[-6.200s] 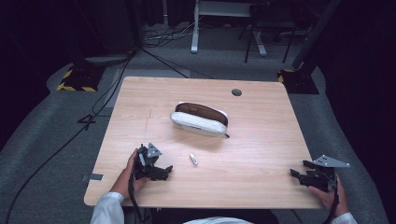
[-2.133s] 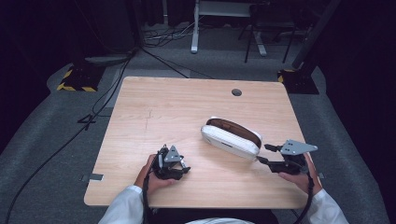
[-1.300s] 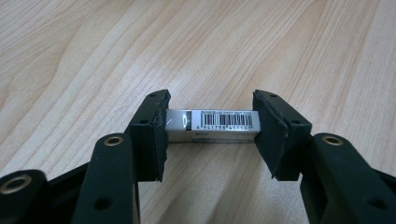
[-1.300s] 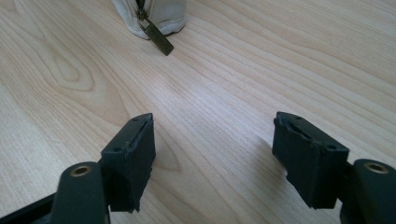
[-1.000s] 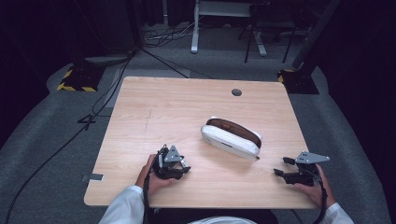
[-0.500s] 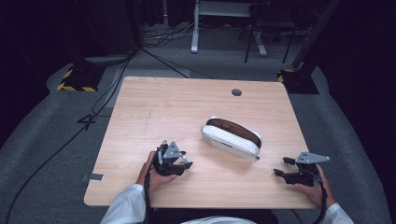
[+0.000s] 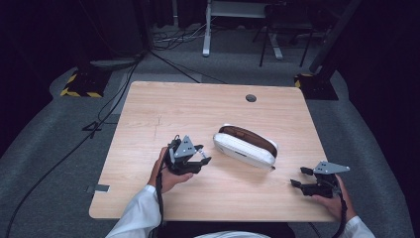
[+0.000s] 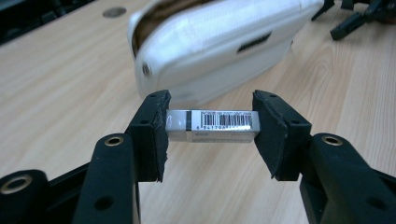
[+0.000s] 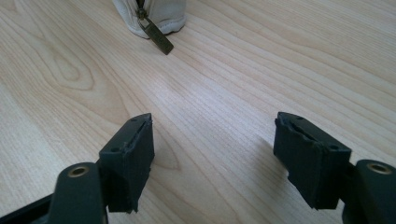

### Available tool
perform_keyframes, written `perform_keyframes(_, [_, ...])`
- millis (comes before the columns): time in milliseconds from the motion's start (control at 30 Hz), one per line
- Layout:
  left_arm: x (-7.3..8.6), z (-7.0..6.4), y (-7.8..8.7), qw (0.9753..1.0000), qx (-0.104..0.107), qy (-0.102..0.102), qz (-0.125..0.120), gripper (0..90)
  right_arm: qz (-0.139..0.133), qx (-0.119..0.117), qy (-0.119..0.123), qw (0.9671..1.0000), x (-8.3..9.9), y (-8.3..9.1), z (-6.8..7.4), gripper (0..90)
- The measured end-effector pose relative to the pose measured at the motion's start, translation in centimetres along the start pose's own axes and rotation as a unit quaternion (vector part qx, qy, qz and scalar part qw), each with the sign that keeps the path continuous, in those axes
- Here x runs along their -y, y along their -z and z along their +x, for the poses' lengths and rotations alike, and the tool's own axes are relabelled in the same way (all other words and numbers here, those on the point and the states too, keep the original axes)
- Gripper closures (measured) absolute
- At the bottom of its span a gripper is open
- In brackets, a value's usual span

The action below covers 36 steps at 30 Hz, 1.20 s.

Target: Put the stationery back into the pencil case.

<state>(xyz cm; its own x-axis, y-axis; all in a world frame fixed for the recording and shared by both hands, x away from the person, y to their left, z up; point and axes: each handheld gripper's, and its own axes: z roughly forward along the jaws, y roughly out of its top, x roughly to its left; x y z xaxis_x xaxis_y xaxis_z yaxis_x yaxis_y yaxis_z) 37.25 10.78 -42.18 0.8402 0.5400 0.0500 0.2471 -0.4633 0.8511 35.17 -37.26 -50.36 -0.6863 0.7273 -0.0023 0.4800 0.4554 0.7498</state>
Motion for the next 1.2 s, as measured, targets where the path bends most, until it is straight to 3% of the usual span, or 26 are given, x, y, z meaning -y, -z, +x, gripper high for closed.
perform_keyframes(167, [-2.4,-0.3,-0.6,0.9999,0.005,-0.013,-0.006,48.3,0.000,0.000,0.000,1.0000,0.0,0.0,0.0,29.5])
perform_keyframes(500, [-6.9,-1.2,-4.1,0.9987,0.025,-0.044,0.000,48.3,0.000,0.000,0.000,1.0000,0.0,0.0,0.0,29.5])
perform_keyframes(767, [-8.9,-1.4,-6.8,0.9988,0.031,-0.037,-0.001,48.3,0.000,0.000,0.000,1.0000,0.0,0.0,0.0,29.5])
perform_keyframes(1200, [-9.5,-1.5,-10.1,0.9997,0.018,-0.008,0.011,48.2,0.000,0.000,0.000,1.0000,0.0,0.0,0.0,29.5])
